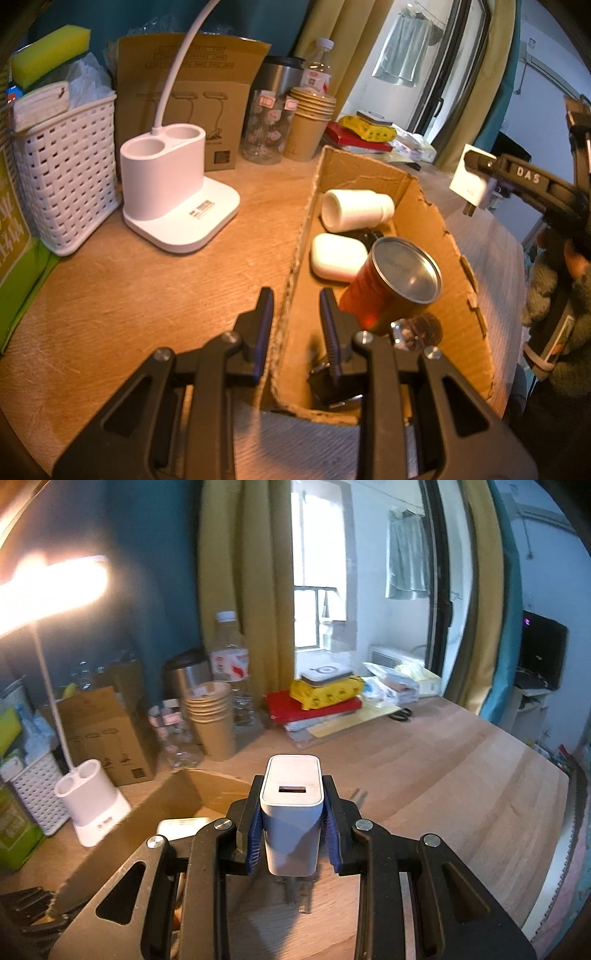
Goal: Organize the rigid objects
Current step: 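Lift the charger block with the right tool and carry it over the box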
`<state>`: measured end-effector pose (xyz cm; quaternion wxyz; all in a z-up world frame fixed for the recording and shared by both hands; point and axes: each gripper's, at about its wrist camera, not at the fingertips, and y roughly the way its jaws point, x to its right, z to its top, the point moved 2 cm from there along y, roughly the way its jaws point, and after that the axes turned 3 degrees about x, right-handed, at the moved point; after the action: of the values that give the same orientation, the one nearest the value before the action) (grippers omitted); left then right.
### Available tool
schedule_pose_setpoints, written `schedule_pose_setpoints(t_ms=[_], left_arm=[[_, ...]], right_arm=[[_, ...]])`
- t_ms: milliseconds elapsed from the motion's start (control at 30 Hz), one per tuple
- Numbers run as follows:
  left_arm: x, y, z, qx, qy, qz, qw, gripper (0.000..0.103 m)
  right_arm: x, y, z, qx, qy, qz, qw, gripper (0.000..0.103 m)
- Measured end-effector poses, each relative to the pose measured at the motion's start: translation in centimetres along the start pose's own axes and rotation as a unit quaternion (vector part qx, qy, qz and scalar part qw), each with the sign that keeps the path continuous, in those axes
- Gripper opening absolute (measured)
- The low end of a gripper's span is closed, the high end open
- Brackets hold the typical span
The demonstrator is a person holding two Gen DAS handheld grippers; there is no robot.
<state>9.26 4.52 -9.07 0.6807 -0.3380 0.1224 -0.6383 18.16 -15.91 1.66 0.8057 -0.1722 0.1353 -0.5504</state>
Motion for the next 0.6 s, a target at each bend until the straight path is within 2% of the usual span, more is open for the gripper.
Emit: schedule_pose_setpoints(t_ms=[233, 600], left_arm=[[-0.1, 0.0, 0.1, 0.000, 0.000, 0.000, 1.0000, 0.027], [-0.2, 0.0, 0.1, 0.000, 0.000, 0.000, 1.0000, 0.027]], right_arm=[[-2.7, -0.7, 0.3, 0.003, -0.014, 0.042, 0.999, 0.030], [-5.0, 0.2, -0.1, -0.010, -0.027, 0.079, 0.996, 0.030]])
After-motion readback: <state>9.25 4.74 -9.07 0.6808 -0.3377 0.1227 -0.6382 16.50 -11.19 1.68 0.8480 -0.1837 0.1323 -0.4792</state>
